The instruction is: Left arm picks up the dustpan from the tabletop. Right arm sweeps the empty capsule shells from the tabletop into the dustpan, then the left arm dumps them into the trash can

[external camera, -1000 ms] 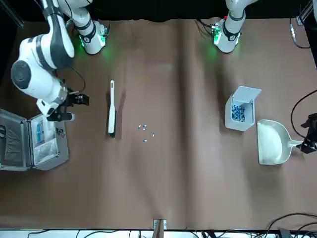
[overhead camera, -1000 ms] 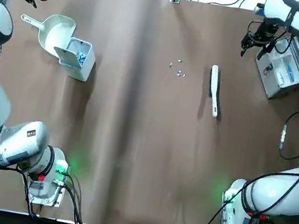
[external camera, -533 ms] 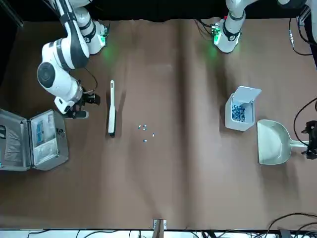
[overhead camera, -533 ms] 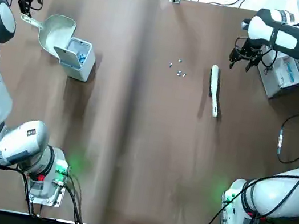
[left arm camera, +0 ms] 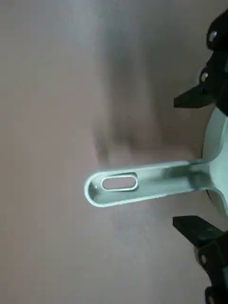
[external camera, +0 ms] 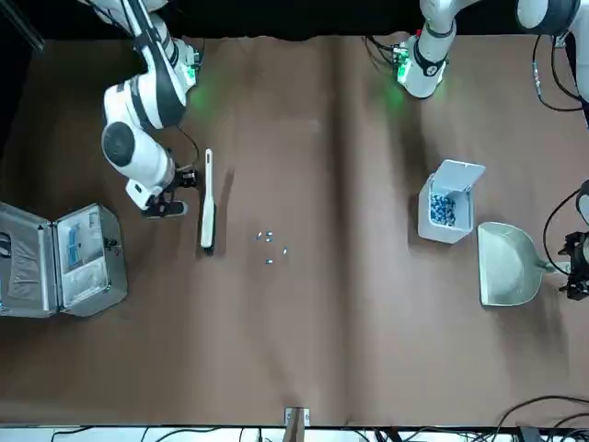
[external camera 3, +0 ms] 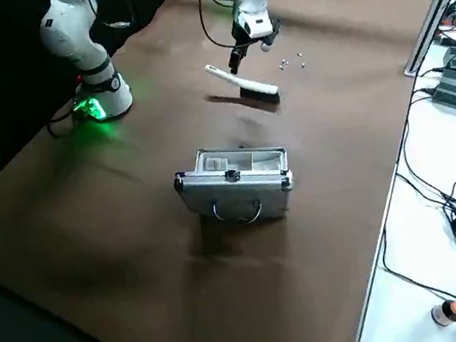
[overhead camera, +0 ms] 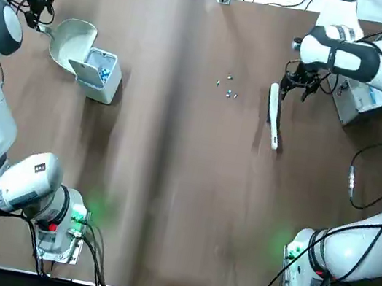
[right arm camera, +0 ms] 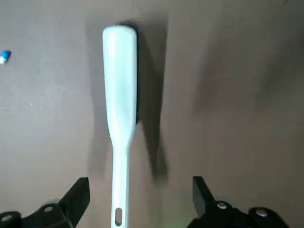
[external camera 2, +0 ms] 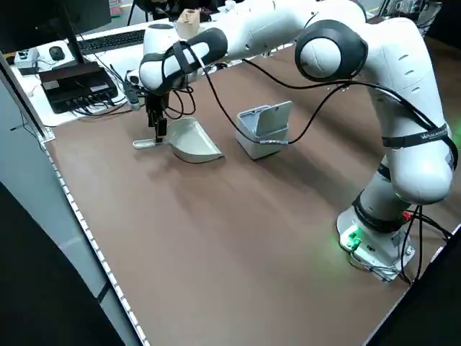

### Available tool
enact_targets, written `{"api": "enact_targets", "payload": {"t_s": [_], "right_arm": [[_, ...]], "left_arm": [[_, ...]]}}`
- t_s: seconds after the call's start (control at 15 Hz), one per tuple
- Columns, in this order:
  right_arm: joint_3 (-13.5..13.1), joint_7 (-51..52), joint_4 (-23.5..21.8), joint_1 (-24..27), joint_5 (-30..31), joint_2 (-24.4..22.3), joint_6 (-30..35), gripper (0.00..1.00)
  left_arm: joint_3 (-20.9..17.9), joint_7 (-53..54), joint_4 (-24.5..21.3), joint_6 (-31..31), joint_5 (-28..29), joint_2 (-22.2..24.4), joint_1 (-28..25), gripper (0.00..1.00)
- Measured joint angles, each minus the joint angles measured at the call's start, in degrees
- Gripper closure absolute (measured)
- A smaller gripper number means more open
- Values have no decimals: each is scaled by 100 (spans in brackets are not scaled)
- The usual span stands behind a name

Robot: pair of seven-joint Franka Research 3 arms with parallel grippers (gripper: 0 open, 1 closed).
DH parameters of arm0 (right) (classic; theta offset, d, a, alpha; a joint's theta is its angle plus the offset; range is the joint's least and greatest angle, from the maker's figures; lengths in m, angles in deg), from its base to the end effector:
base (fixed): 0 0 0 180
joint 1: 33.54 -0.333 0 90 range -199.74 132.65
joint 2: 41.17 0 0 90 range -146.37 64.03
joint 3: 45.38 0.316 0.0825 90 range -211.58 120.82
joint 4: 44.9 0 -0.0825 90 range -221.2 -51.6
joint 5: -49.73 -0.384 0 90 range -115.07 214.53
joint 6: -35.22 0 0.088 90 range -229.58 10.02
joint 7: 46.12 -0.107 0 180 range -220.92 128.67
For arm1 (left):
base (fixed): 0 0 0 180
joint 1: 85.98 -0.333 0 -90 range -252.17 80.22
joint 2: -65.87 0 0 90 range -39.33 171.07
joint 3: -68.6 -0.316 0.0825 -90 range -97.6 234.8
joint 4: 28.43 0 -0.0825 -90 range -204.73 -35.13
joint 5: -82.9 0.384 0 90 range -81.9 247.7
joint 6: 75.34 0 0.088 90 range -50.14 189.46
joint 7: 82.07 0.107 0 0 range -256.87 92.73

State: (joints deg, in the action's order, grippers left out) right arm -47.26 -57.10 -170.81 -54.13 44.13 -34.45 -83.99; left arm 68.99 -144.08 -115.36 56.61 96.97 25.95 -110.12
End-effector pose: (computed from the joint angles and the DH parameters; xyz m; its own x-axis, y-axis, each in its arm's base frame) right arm 0.4893 0.1709 0.3135 0.9671 0.0773 -0.2422 0.0741 -0.9970 -0.0222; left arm 0.6570 0.2955 0.2599 0.2244 0.9532 0.2026 0.9742 -0.2242 -0.0243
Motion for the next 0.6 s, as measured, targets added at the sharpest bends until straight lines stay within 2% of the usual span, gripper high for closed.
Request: {"api": "enact_targets", "payload": {"t_s": [0.33,0.6], "right_arm": [[1,5,1,-170,0,465,-338,4],[2,38,2,-294,0,613,-407,4]], "left_arm": [[-19,0,3,212,4,-105,3,0],[-103,34,6,317,8,-199,6,0]]}}
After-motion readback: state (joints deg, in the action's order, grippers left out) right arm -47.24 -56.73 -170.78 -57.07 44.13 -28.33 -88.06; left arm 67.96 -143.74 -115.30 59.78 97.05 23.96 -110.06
